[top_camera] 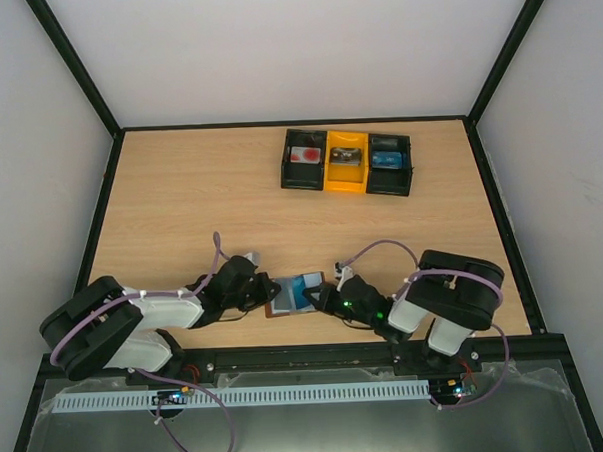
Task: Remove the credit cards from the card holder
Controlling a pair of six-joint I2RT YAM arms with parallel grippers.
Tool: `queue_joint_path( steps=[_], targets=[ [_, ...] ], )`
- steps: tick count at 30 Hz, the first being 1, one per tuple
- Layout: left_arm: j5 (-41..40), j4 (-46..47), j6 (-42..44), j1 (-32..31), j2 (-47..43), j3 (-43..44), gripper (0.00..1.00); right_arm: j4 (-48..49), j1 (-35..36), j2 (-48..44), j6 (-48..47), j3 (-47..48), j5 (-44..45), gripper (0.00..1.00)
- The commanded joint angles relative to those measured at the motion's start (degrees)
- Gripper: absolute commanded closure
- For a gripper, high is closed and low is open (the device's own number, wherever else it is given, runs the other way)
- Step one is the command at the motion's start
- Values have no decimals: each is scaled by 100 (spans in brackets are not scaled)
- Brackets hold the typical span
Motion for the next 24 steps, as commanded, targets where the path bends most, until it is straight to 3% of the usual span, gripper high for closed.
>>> queue_joint_path(
  steps=[1,4,9,17,21,24],
  targets=[
    [-274,-939,117,-7,168,-90,97,-788,-43,-440,-229,-89,425,98],
    [-277,-985,145,7,209,-36,95,-1307,-41,-835,-348,-98,693,98],
    [-289,-1283,259,7,-55,231,83,-2348,-37,-1693,-825,45,1045,98],
    [-325,-2218,489,57,-921,1040,48,-3508,-43,-2747,-2360,441,1460,98],
    [29,-2422,417,156,-1346,1327,37,-3592,-28,-3207,-3306,559,1452,98],
    [399,-2213,103,261,-1786,1294,34,-3414,45,-3553,-4167,529,1395,98]
  ],
)
